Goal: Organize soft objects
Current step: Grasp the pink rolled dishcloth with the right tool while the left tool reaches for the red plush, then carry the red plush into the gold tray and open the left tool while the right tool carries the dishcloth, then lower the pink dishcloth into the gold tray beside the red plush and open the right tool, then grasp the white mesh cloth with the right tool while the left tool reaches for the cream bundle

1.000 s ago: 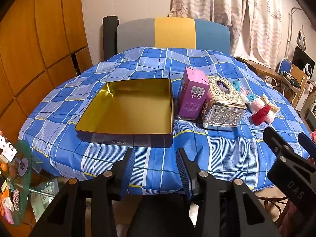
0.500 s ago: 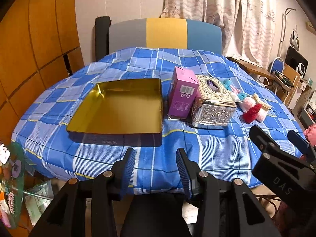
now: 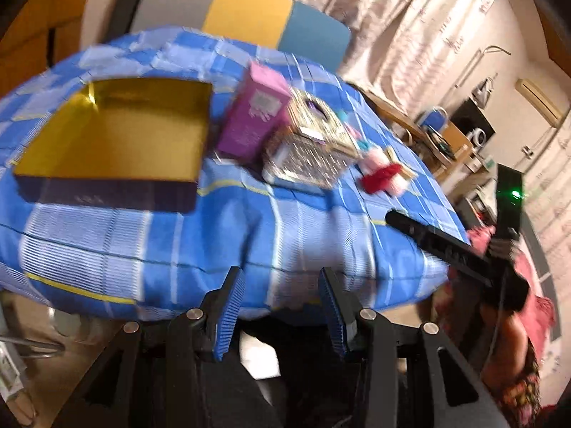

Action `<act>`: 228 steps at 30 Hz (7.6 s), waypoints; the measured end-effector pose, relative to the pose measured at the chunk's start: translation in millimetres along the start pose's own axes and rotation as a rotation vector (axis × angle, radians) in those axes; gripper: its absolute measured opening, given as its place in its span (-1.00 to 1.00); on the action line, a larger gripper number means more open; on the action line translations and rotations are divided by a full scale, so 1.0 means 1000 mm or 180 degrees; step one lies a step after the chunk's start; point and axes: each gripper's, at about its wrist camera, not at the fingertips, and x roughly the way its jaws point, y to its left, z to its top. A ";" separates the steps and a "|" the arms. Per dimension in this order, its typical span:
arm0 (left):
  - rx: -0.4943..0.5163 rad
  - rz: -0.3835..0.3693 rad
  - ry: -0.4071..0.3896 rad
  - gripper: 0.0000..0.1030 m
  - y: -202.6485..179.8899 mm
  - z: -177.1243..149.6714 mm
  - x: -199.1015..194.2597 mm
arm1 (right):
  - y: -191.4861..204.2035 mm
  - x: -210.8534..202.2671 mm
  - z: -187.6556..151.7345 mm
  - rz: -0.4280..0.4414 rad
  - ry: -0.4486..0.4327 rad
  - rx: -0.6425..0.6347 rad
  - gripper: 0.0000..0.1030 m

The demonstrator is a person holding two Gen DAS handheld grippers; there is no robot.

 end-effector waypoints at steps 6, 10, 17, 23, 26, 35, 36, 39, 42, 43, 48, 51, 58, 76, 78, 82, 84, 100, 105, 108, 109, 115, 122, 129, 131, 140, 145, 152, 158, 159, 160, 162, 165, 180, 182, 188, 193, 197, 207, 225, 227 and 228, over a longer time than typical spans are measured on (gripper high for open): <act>-0.0251 -0.0296 0.0109 -0.19 0.003 -0.009 0.025 | -0.080 0.026 0.014 -0.0545 0.0108 0.0248 1.00; 0.0018 -0.0166 0.0031 -0.19 -0.011 -0.008 0.032 | -0.120 0.041 0.037 -0.0968 -0.0081 0.0071 0.99; 0.0153 -0.0369 0.0406 -0.15 -0.026 -0.002 0.063 | -0.130 0.088 0.081 -0.1132 -0.0116 -0.0655 0.62; 0.0398 -0.0471 0.0456 0.21 -0.046 0.002 0.073 | -0.121 0.143 0.108 -0.1037 0.0034 -0.1006 0.40; 0.0456 -0.0449 0.0456 0.22 -0.055 0.007 0.078 | -0.123 0.163 0.111 -0.0851 0.0178 -0.0891 0.21; 0.0560 -0.0374 0.0444 0.22 -0.082 0.018 0.098 | -0.156 0.140 0.105 -0.0348 0.0291 -0.0118 -0.39; 0.0608 -0.0365 0.0430 0.22 -0.087 0.020 0.101 | -0.164 0.135 0.105 -0.0225 0.0321 0.0044 -0.40; 0.0767 -0.0349 0.0387 0.22 -0.105 0.025 0.109 | -0.189 0.120 0.094 0.0165 0.0472 0.0543 -0.43; 0.0921 -0.0301 0.0332 0.22 -0.122 0.031 0.120 | -0.201 0.112 0.082 0.0323 0.0565 0.0600 -0.43; 0.0970 -0.0285 0.0306 0.22 -0.128 0.034 0.125 | -0.201 0.111 0.080 0.0353 0.0571 0.0571 -0.42; 0.1134 -0.0119 0.0286 0.22 -0.152 0.051 0.152 | -0.189 0.106 0.079 0.0270 0.0392 0.0236 0.05; 0.1169 -0.0070 0.0265 0.22 -0.162 0.061 0.166 | -0.180 0.120 0.087 0.0196 0.0415 0.0082 0.08; 0.1173 0.0024 0.0235 0.22 -0.178 0.082 0.194 | -0.176 0.151 0.096 0.0084 0.0632 -0.0067 -0.28; 0.1393 0.0074 0.0362 -0.41 -0.205 0.122 0.287 | -0.190 0.099 0.039 0.0341 0.0749 0.0524 -0.26; 0.1399 0.0037 0.0348 -0.51 -0.200 0.121 0.283 | -0.192 0.099 0.038 0.0356 0.0745 0.0511 -0.26; 0.1333 0.0029 0.0285 -0.57 -0.187 0.119 0.265 | -0.193 0.100 0.037 0.0371 0.0741 0.0499 -0.23; 0.1252 -0.0060 0.0239 -0.59 -0.178 0.118 0.252 | -0.193 0.100 0.036 0.0367 0.0731 0.0477 -0.23; 0.0666 -0.0455 -0.0393 -0.59 -0.083 0.130 0.094 | -0.178 0.098 0.029 0.0056 0.0534 0.0228 -0.23; 0.0383 -0.0298 -0.0578 -0.59 -0.025 0.144 0.057 | -0.171 0.099 0.030 -0.0126 0.0536 0.0231 -0.23; 0.0220 -0.0080 -0.0645 -0.59 0.015 0.154 0.045 | -0.166 0.099 0.033 -0.0222 0.0579 0.0223 -0.24; 0.0163 -0.0012 -0.0651 -0.59 0.029 0.156 0.042 | -0.166 0.099 0.033 -0.0237 0.0581 0.0239 -0.26; -0.0199 0.0542 -0.0666 -0.59 0.123 0.178 0.041 | -0.157 0.086 0.039 -0.0155 0.0493 0.0540 -0.32; -0.0475 0.0924 -0.0497 -0.57 0.206 0.199 0.061 | -0.113 0.054 0.039 0.0059 0.0281 0.0607 -0.32; -0.0588 0.1260 -0.0495 -0.14 0.247 0.224 0.072 | -0.066 0.014 0.048 0.0180 -0.0002 0.0486 -0.32; -0.0587 0.1313 -0.0584 -0.10 0.254 0.234 0.071 | -0.053 0.001 0.054 0.0182 -0.0117 0.0420 -0.32; -0.1055 0.1213 -0.1063 0.07 0.274 0.225 0.023 | 0.010 -0.036 0.078 0.0548 -0.0513 0.0044 -0.32; -0.1159 0.1042 -0.1076 0.07 0.269 0.193 0.003 | 0.059 -0.032 0.091 0.0985 -0.0486 -0.0139 -0.32; -0.1090 0.0913 -0.0977 0.07 0.240 0.136 -0.012 | 0.151 0.009 0.102 0.1545 -0.0167 -0.0494 -0.32; -0.1144 0.0985 -0.1017 0.07 0.220 0.101 -0.025 | 0.241 0.084 0.103 0.1727 0.0449 -0.0707 -0.32; -0.1145 0.1000 -0.1029 0.07 0.218 0.097 -0.028 | 0.251 0.096 0.103 0.1689 0.0508 -0.0741 -0.32; -0.1126 0.1030 -0.1041 0.07 0.214 0.092 -0.031 | 0.262 0.112 0.103 0.1658 0.0587 -0.0766 -0.32; -0.1078 0.1061 -0.1065 0.07 0.209 0.087 -0.036 | 0.284 0.138 0.103 0.1618 0.0727 -0.0790 -0.32; -0.1077 0.1112 -0.1072 0.07 0.210 0.080 -0.044 | 0.309 0.176 0.104 0.1501 0.0883 -0.0811 -0.32; -0.1289 0.1101 -0.1043 0.07 0.227 0.069 -0.042 | 0.373 0.240 0.135 0.1120 0.0595 -0.0846 0.05; -0.1286 0.1084 -0.1030 0.07 0.227 0.069 -0.040 | 0.366 0.228 0.134 0.1082 0.0561 -0.0831 0.06; -0.1293 0.0956 -0.0982 0.07 0.221 0.068 -0.036 | 0.350 0.185 0.124 0.1225 0.0525 -0.0815 0.11; -0.1222 0.0939 -0.1044 0.07 0.209 0.068 -0.040 | 0.341 0.133 0.118 0.1336 0.0251 -0.1001 0.19; -0.1096 0.0915 -0.1028 0.07 0.196 0.068 -0.037 | 0.319 0.087 0.113 0.1375 -0.0037 -0.1101 0.26; -0.0613 0.0664 -0.0825 0.07 0.145 0.063 -0.014 | 0.223 0.013 0.110 0.1050 -0.0587 -0.0896 0.39; 0.0340 0.0007 -0.0133 0.07 0.025 0.023 0.047 | -0.024 0.048 0.035 0.0023 0.0140 0.0246 0.45; 0.0411 -0.0033 -0.0063 0.07 0.013 0.016 0.053 | -0.050 0.056 0.021 -0.0051 0.0260 0.0396 0.45; 0.0440 -0.0047 -0.0028 0.07 0.007 0.013 0.057 | -0.064 0.061 0.014 -0.0111 0.0310 0.0468 0.45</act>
